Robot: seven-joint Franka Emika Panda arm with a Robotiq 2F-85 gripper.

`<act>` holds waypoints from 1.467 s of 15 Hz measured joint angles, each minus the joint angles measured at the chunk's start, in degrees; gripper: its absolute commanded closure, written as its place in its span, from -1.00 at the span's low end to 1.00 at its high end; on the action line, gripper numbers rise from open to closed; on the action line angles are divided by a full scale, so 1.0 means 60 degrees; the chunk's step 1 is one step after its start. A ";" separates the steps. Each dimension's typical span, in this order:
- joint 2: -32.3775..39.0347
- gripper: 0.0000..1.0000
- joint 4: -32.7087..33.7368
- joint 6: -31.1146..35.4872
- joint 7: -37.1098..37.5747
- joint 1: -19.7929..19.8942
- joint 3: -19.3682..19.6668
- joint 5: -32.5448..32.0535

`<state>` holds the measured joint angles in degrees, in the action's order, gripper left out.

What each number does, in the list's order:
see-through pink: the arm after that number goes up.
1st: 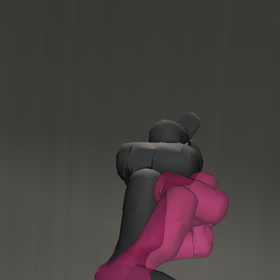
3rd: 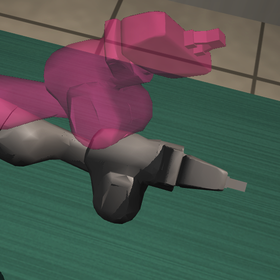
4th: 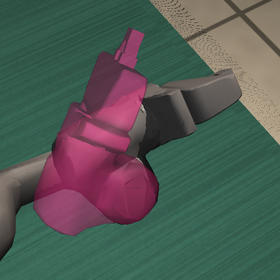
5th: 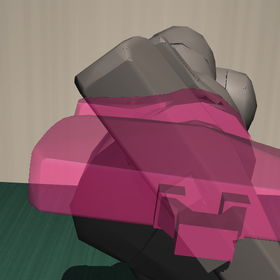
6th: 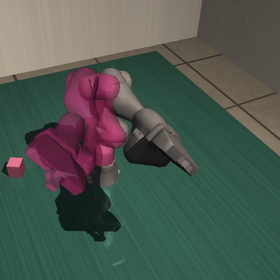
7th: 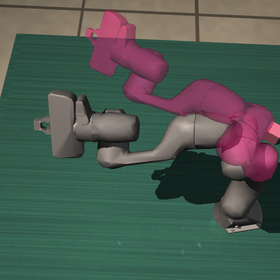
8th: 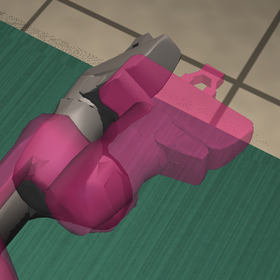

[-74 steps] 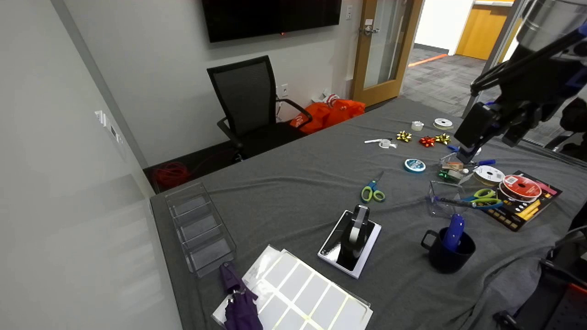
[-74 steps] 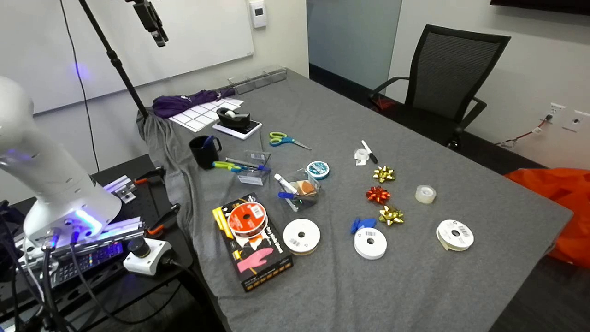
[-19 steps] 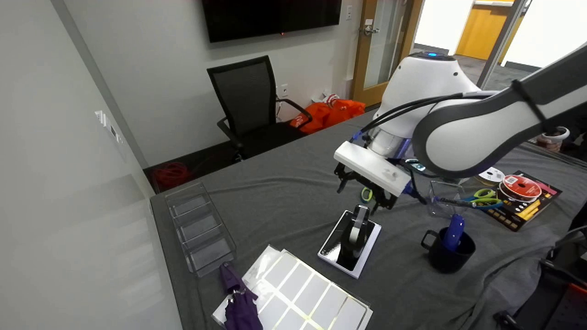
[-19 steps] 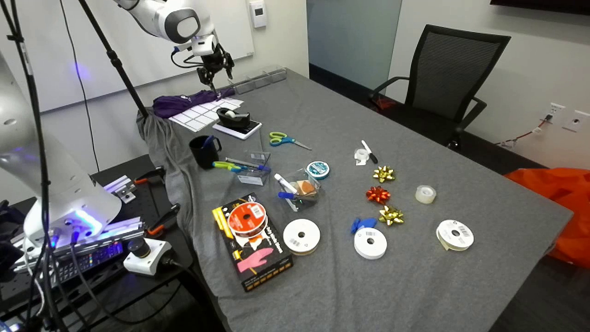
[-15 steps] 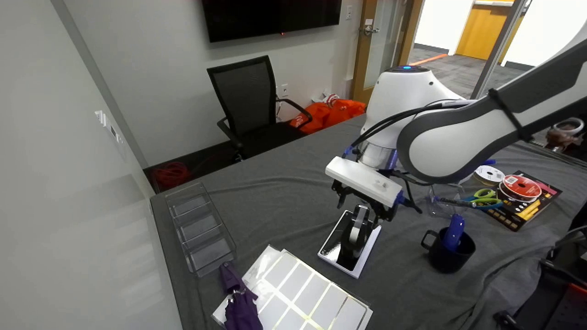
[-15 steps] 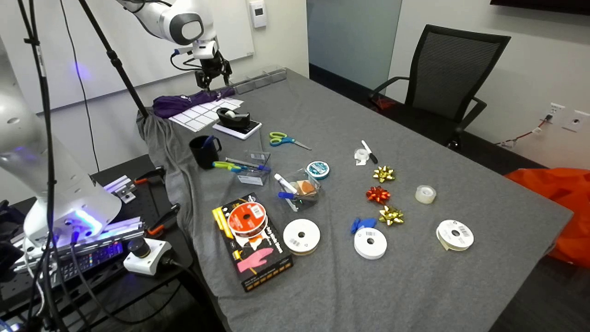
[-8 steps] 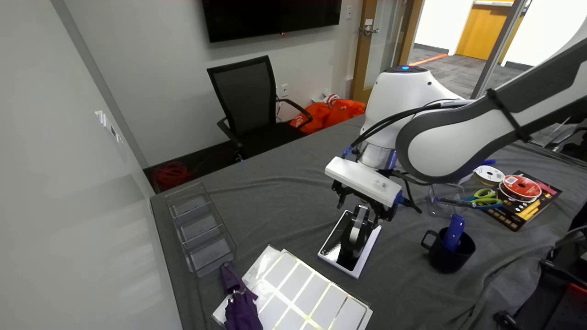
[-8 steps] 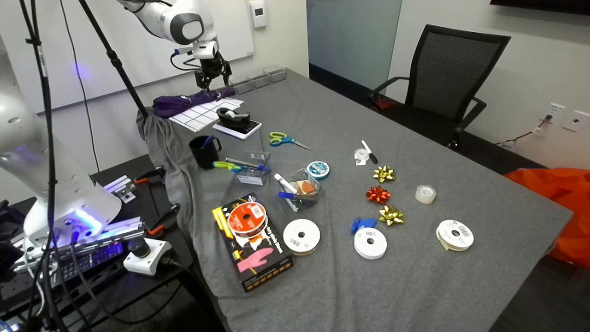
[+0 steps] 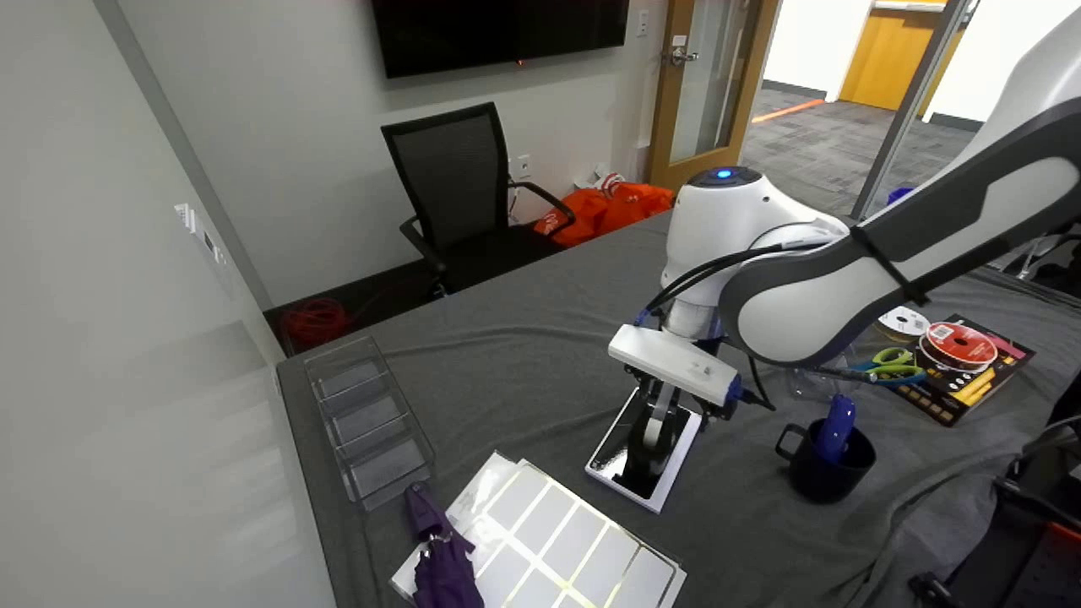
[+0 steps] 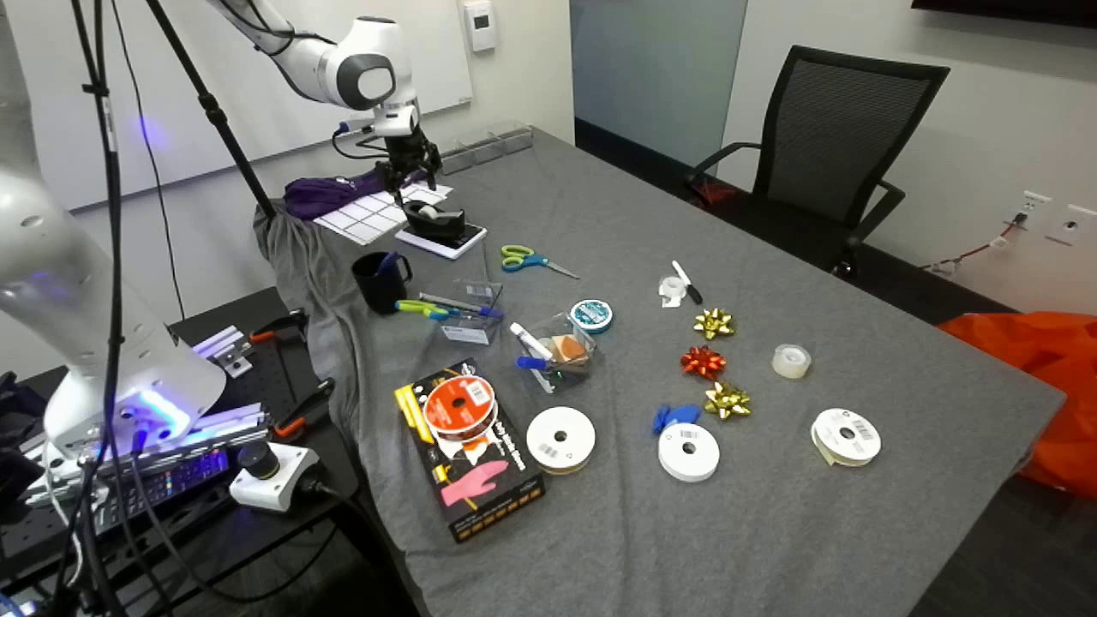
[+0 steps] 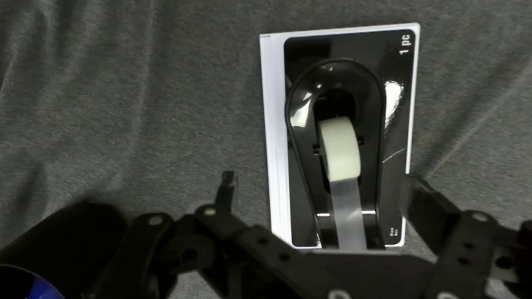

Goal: Take the tape dispenser off of the book

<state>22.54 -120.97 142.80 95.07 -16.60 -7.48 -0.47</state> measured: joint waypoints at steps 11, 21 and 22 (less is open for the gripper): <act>0.1354 -1.00 0.0472 0.0900 -0.1441 -0.0002 -0.0084 0.0903; 0.2001 0.18 0.0877 0.0947 -0.1589 -0.0192 0.0220 0.0908; 0.2018 0.18 0.0913 0.0947 -0.1589 -0.0205 0.0232 0.0908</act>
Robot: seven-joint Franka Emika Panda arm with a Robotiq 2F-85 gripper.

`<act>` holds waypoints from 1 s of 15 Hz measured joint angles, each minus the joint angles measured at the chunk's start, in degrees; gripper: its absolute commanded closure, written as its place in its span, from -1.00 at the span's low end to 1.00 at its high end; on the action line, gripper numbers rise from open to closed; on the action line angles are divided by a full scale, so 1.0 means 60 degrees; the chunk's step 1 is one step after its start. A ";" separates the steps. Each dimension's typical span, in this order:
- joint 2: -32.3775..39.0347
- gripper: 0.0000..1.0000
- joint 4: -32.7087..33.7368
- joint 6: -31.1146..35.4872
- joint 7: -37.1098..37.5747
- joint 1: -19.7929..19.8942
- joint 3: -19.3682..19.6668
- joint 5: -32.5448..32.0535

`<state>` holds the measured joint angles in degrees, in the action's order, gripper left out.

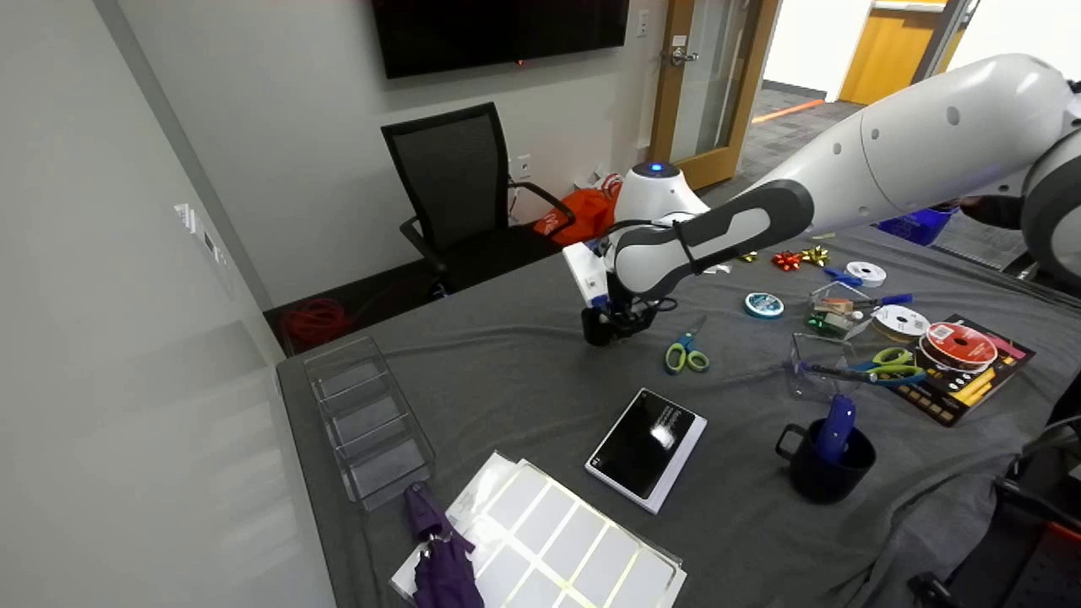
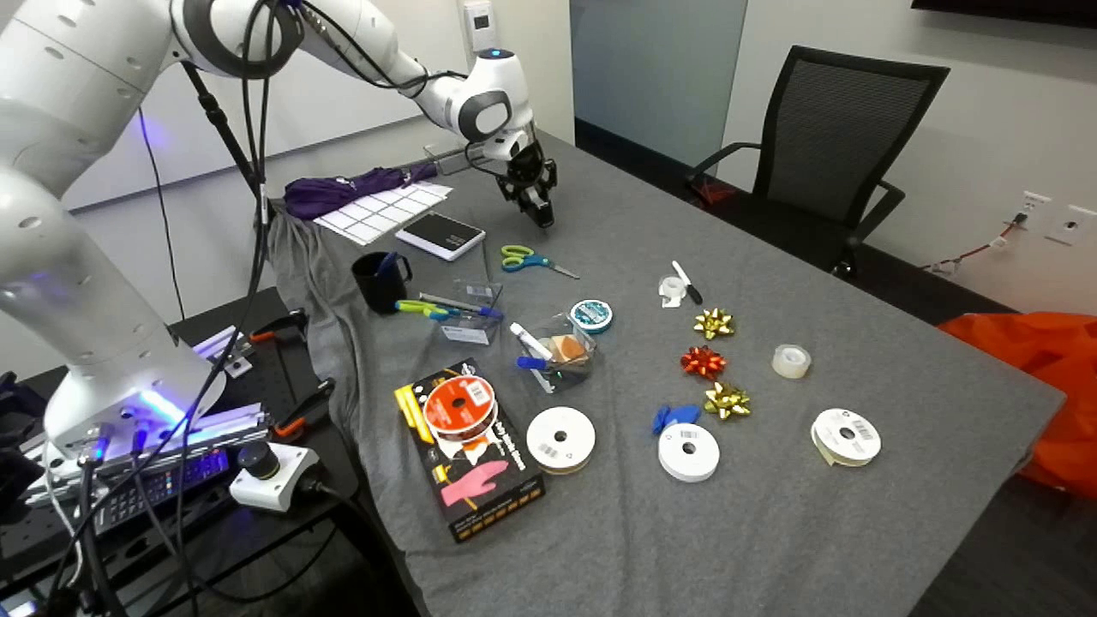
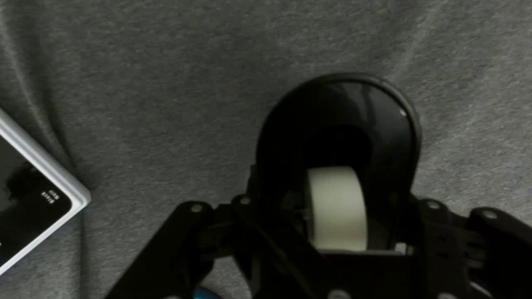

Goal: Take the tape dispenser off of the book

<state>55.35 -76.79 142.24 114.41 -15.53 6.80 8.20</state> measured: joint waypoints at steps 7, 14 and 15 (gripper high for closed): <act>0.0857 -1.00 0.1532 -0.0741 0.1071 0.0285 0.0103 -0.0073; 0.0708 -1.00 0.1770 -0.1632 0.0751 0.0292 -0.0400 -0.0307; 0.0578 -1.00 0.1663 -0.1619 0.0610 0.0264 -0.0492 -0.0357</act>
<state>58.82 -66.81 132.53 118.06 -13.95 3.85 6.06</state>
